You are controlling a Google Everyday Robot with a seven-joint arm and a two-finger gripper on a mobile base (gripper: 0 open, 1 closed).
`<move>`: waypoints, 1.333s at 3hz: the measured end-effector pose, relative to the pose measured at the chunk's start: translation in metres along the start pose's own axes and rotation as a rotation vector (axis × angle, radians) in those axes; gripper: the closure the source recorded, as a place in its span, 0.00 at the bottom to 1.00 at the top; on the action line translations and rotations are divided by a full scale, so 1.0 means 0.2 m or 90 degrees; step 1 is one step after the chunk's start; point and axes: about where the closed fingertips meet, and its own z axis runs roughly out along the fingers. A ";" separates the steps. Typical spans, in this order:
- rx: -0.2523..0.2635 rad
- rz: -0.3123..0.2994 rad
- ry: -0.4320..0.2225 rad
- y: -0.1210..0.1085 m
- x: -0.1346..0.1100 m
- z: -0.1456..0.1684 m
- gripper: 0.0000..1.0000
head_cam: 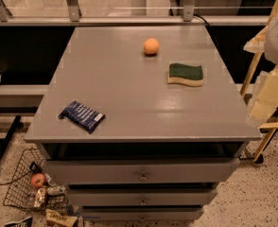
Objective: Pick rxbar blueberry
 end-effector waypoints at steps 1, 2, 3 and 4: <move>0.003 -0.003 -0.006 -0.01 -0.02 0.00 0.00; -0.013 -0.027 -0.079 -0.02 -0.22 0.05 0.00; -0.060 -0.066 -0.187 0.01 -0.60 0.17 0.00; -0.126 -0.055 -0.267 0.06 -0.89 0.35 0.00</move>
Offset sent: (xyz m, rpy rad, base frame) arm 0.0446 0.1318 0.0038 0.3558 -0.0330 0.2417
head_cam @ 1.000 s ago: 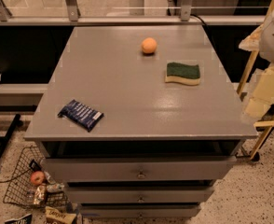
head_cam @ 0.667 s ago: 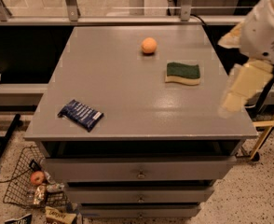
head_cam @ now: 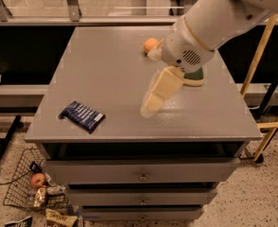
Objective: Pick rxbar blueberry
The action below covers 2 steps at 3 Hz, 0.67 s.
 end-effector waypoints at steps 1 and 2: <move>-0.009 0.008 -0.020 -0.01 -0.04 0.06 0.00; -0.009 0.008 -0.020 -0.01 -0.04 0.06 0.00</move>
Offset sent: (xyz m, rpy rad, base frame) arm 0.0043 0.0146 -0.0049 0.0379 0.0171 -0.0008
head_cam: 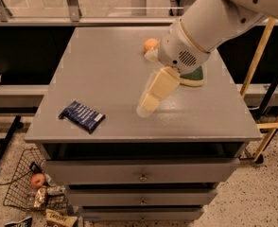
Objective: Pick rxbar blueberry
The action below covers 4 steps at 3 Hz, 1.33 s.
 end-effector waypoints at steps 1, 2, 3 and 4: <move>0.001 0.029 -0.011 -0.02 -0.05 0.15 0.00; -0.003 0.067 -0.050 -0.07 -0.16 0.39 0.00; -0.006 0.087 -0.090 -0.11 -0.33 0.60 0.00; -0.011 0.090 -0.100 -0.13 -0.43 0.71 0.00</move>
Offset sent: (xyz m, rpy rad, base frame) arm 0.0574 0.1237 -0.0743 0.1958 0.0905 -0.1358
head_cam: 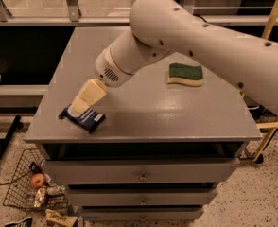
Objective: Pick rxbar blueberry
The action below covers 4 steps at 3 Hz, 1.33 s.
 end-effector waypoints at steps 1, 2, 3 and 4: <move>-0.008 0.006 0.013 0.03 -0.01 0.12 0.00; -0.004 0.023 0.029 0.04 0.02 0.22 0.00; 0.000 0.040 0.038 0.05 0.07 0.28 0.00; 0.018 0.058 0.043 0.03 0.13 0.30 0.17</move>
Offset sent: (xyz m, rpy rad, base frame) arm -0.0032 0.0378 -0.0552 -0.0630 0.0686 -0.0552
